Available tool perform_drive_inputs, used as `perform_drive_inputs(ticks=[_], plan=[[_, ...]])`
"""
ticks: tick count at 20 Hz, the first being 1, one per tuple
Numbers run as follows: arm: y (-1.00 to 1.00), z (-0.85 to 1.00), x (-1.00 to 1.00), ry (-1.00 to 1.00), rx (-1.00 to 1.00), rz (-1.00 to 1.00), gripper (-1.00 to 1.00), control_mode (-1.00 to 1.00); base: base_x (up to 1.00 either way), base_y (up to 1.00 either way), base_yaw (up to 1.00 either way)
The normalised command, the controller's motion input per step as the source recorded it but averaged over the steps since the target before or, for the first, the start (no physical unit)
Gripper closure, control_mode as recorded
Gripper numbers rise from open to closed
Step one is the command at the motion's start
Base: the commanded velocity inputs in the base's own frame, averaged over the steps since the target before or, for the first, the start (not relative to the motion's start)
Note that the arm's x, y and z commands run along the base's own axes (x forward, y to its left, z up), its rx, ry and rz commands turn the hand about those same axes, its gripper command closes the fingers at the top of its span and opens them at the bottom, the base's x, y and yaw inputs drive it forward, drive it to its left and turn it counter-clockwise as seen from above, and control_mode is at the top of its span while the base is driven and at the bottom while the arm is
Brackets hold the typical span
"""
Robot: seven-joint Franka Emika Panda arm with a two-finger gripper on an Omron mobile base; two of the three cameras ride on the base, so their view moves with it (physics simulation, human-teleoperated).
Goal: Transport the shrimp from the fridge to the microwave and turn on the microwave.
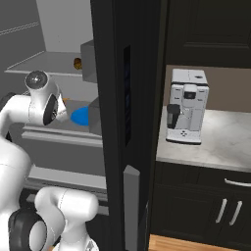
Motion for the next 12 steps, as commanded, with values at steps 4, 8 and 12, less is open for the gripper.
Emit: perform_drive_inputs(ticks=[4,8,12], plan=[[0.0,0.28,-0.25,0.05,0.0,0.0,1.0,-1.0,0.0,0.0,0.0],[0.0,0.31,-0.41,0.1,-0.01,0.0,1.0,-1.0,0.0,0.0,0.0],[-0.01,0.26,-0.55,0.11,-0.02,0.0,1.0,-1.0,0.0,0.0,0.0]])
